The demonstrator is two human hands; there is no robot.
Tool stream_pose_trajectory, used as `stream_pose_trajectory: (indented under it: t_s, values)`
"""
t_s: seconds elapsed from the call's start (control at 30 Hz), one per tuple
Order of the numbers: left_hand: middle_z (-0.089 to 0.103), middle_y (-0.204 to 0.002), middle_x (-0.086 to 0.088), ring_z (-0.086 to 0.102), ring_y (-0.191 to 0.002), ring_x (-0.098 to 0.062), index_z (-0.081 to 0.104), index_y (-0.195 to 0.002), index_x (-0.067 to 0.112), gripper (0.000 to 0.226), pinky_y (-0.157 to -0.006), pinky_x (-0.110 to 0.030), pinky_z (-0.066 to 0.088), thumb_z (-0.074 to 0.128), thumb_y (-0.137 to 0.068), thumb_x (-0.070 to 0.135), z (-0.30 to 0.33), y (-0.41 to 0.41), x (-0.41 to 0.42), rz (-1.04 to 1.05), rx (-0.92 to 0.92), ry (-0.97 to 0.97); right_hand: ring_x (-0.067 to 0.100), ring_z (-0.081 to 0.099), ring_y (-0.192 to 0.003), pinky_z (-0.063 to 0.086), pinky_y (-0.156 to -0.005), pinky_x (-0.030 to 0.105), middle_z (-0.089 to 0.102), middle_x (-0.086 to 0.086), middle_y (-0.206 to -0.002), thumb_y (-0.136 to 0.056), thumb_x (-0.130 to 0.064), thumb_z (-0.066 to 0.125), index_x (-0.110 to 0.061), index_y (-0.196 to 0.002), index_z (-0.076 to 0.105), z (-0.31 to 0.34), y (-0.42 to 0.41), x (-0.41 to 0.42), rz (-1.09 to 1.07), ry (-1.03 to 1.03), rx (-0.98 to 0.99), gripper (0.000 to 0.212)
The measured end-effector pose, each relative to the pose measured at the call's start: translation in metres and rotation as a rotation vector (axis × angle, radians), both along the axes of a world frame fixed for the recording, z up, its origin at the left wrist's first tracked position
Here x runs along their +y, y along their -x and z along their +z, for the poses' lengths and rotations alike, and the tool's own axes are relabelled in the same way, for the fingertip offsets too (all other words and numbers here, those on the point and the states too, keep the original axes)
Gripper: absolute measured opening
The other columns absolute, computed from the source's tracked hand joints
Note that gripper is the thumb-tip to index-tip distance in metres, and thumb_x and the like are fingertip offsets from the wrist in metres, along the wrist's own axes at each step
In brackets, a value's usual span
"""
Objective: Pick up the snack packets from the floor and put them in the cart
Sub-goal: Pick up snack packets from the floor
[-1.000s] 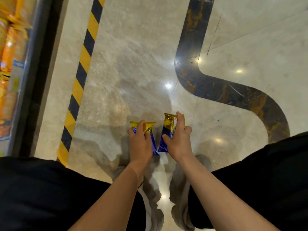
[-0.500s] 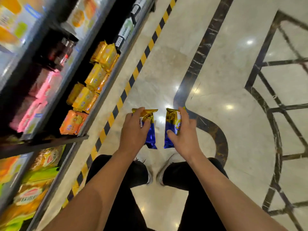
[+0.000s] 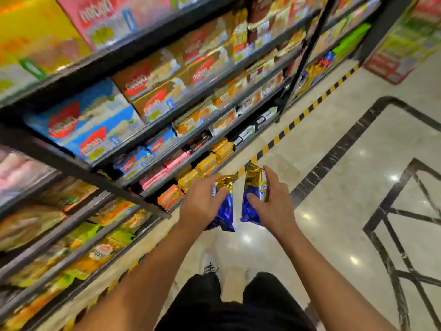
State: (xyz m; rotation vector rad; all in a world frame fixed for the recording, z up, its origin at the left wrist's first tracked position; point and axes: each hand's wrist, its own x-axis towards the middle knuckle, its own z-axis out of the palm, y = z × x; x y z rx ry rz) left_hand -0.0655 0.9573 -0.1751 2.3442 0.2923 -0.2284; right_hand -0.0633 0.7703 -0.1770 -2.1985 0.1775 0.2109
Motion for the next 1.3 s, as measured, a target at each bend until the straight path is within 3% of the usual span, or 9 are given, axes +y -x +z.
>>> stream_pose_trajectory:
  t_s: [0.13,0.27,0.43,0.63,0.77,0.87,1.0,1.17,1.3]
  values:
    - [0.061,-0.137,0.002,0.055,-0.124,-0.022,0.054,-0.14,0.035,0.044,-0.1,-0.037,0.046,0.057,-0.096,0.042,0.034,0.026,0.013,0.165,0.028,-0.003,-0.011,0.047,-0.087,0.036,-0.068,0.009,0.052,0.006,-0.116,-0.082,-0.03,0.07,-0.038,-0.146,0.034,0.026,-0.003,0.011,0.121,-0.019,-0.059,0.074]
    - [0.06,-0.137,0.003,0.055,-0.124,-0.021,0.054,-0.138,0.035,0.046,-0.103,-0.044,0.046,0.058,-0.094,0.046,0.049,0.064,0.013,0.395,-0.01,-0.004,0.007,0.049,-0.084,0.044,-0.072,0.029,0.053,0.004,-0.113,-0.082,-0.036,0.068,-0.039,-0.147,0.031,0.039,0.003,0.02,0.328,-0.024,-0.113,0.075]
    - [0.061,-0.137,0.005,0.054,-0.126,-0.02,0.056,-0.139,0.031,0.046,-0.1,-0.042,0.048,0.058,-0.095,0.043,0.062,0.118,0.002,0.566,-0.022,-0.04,0.012,0.048,-0.088,0.042,-0.071,0.024,0.048,0.007,-0.119,-0.084,-0.03,0.071,-0.035,-0.151,0.029,0.049,0.029,0.021,0.534,-0.028,-0.132,0.079]
    - [0.057,-0.141,0.005,0.051,-0.13,-0.018,0.056,-0.139,0.033,0.043,-0.096,-0.029,0.042,0.059,-0.097,0.04,0.069,0.212,-0.003,0.783,-0.022,-0.077,0.009,0.047,-0.095,0.038,-0.065,0.013,0.048,0.005,-0.126,-0.085,-0.029,0.071,-0.038,-0.15,0.028,0.043,0.08,0.044,0.777,-0.096,-0.073,0.079]
    - [0.063,-0.132,0.009,0.058,-0.12,-0.014,0.058,-0.136,0.035,0.041,-0.095,-0.036,0.052,0.058,-0.096,0.043,0.07,0.285,0.005,0.912,0.016,-0.078,0.007,0.049,-0.09,0.039,-0.062,0.012,0.047,0.002,-0.126,-0.088,-0.029,0.07,-0.043,-0.15,0.025,0.04,0.13,0.067,0.935,-0.126,0.031,0.078]
    - [0.067,-0.117,0.014,0.061,-0.104,-0.009,0.062,-0.13,0.032,0.035,-0.083,-0.028,0.049,0.061,-0.096,0.038,0.074,0.331,0.006,1.031,0.003,-0.077,0.011,0.049,-0.097,0.04,-0.063,0.014,0.046,0.002,-0.131,-0.089,-0.029,0.069,-0.042,-0.151,0.024,0.038,0.165,0.084,1.027,-0.116,0.068,0.078]
    - [0.061,-0.103,0.018,0.06,-0.099,-0.009,0.064,-0.13,0.029,0.035,-0.08,-0.028,0.046,0.063,-0.095,0.034,0.076,0.384,0.007,1.151,-0.022,-0.062,0.012,0.051,-0.097,0.048,-0.065,0.019,0.045,0.0,-0.121,-0.089,-0.032,0.069,-0.042,-0.151,0.024,0.045,0.21,0.098,1.14,-0.074,0.048,0.077]
    - [0.06,-0.112,0.014,0.058,-0.104,-0.011,0.06,-0.134,0.03,0.039,-0.083,-0.028,0.043,0.062,-0.096,0.035,0.075,0.46,0.011,1.22,-0.013,-0.02,0.014,0.053,-0.093,0.057,-0.075,0.034,0.042,-0.001,-0.115,-0.087,-0.035,0.069,-0.045,-0.149,0.025,0.052,0.272,0.111,1.282,-0.012,-0.009,0.077]
    - [0.067,-0.12,0.001,0.061,-0.106,-0.02,0.06,-0.135,0.03,0.042,-0.084,-0.032,0.046,0.062,-0.094,0.041,0.068,0.528,0.012,1.25,0.011,-0.023,0.011,0.05,-0.093,0.049,-0.074,0.027,0.046,-0.002,-0.117,-0.086,-0.034,0.068,-0.045,-0.147,0.029,0.052,0.328,0.119,1.287,0.002,-0.026,0.074]
